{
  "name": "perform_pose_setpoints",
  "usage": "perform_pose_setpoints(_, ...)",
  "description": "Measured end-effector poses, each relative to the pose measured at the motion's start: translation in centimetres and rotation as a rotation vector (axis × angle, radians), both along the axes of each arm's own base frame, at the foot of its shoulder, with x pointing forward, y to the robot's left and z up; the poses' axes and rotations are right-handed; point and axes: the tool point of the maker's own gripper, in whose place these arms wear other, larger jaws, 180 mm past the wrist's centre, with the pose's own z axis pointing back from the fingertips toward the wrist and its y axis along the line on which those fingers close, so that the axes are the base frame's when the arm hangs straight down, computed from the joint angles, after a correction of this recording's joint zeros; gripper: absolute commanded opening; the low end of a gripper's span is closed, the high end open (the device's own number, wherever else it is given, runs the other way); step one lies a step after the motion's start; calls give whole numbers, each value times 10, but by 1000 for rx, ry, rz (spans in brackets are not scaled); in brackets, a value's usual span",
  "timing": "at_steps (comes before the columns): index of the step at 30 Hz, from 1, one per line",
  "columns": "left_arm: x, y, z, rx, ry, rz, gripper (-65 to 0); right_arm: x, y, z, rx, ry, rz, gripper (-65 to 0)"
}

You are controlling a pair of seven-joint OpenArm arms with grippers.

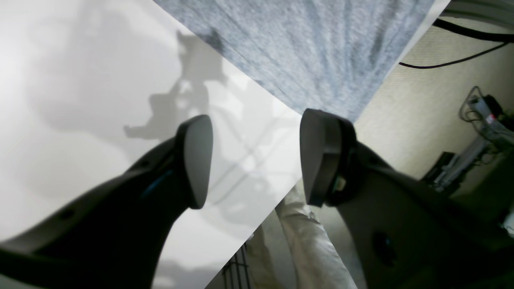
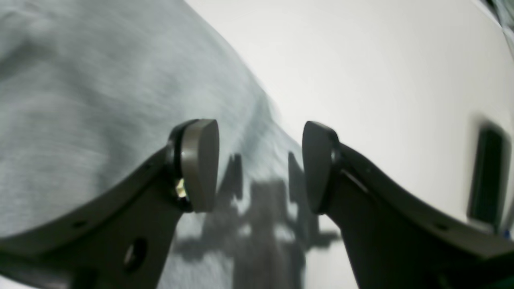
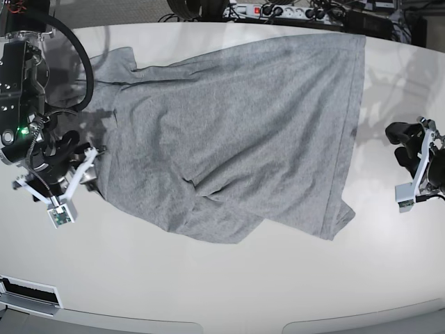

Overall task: Layout the t-shirt on the table in an organized manner, then fold the t-shirt properly
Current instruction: 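Pull the hem outward with the right gripper and release it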

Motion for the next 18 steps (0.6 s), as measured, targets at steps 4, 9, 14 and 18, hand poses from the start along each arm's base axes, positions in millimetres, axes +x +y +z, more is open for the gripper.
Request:
perform_pose_setpoints(4,19,1,3,15,-66,37,-294,12,9,3,50,-4,42,-303)
perform_pose_setpoints(9,63,-18,24,-122,-193,133,-294,31,2,-7,70,32,37,-303)
perform_pose_setpoints(14,106,-29,41,-325,-293,313,-294,45,13,-30,208,126,98,-303)
perform_pose_setpoints(18,116,-30,22,-427,-246,449,-294,72,4,-35,262,165,60,-303)
